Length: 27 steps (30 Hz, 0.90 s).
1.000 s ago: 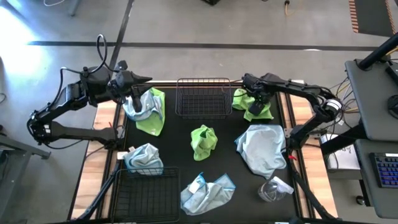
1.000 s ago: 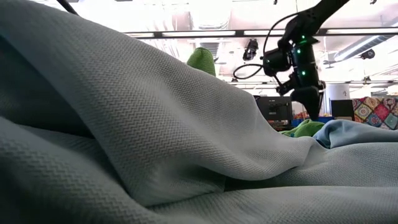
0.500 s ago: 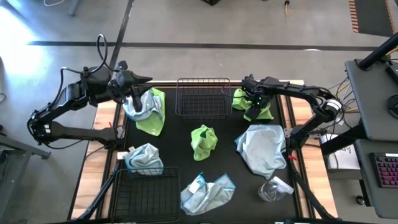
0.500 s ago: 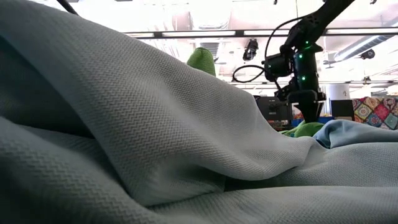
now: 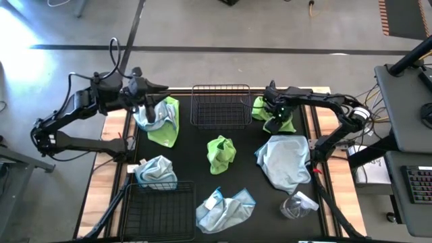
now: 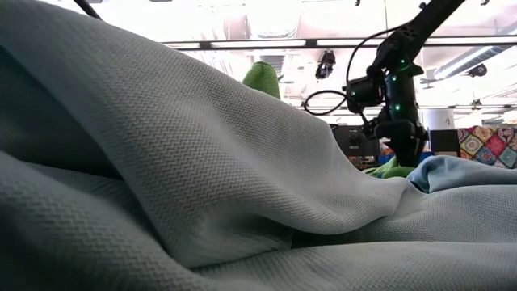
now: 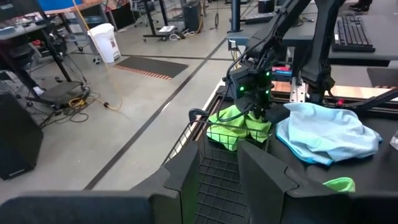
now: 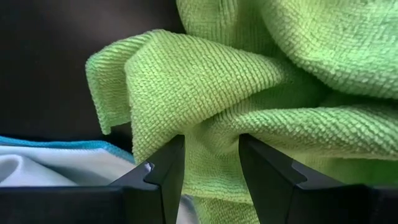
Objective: Sort microfiber towel by color & place in baskets
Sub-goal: Put the green microfiber towel into the top black wire basket
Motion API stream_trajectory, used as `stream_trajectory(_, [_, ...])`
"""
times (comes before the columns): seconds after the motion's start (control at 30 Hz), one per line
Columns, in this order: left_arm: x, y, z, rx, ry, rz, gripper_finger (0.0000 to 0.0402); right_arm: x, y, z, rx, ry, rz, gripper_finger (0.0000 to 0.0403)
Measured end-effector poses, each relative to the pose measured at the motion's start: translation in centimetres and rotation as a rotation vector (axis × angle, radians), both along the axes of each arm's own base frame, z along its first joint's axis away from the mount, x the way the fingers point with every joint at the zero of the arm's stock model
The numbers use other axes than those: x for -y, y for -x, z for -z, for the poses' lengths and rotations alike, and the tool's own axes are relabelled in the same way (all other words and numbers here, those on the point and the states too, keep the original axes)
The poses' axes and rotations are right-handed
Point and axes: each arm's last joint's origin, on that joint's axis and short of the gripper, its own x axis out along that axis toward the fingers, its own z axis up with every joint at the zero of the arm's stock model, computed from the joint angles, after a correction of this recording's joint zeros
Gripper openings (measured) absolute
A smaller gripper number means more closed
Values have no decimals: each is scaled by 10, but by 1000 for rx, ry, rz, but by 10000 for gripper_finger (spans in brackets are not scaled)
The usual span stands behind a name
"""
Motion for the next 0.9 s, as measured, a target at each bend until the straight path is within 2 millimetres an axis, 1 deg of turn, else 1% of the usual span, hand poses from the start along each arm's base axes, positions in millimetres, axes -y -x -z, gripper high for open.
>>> stream_trajectory(0.33, [-1, -3, 1, -9, 2, 0, 95, -1, 1, 5, 3, 3, 5, 146])
stream_trajectory(0.7, [-1, -3, 1, -8, 2, 0, 95, -11, 11, 25, 2, -55, 31, 146])
stream_trajectory(0.9, [-1, -3, 1, -8, 2, 0, 95, -13, 12, 29, 14, -47, 51, 146])
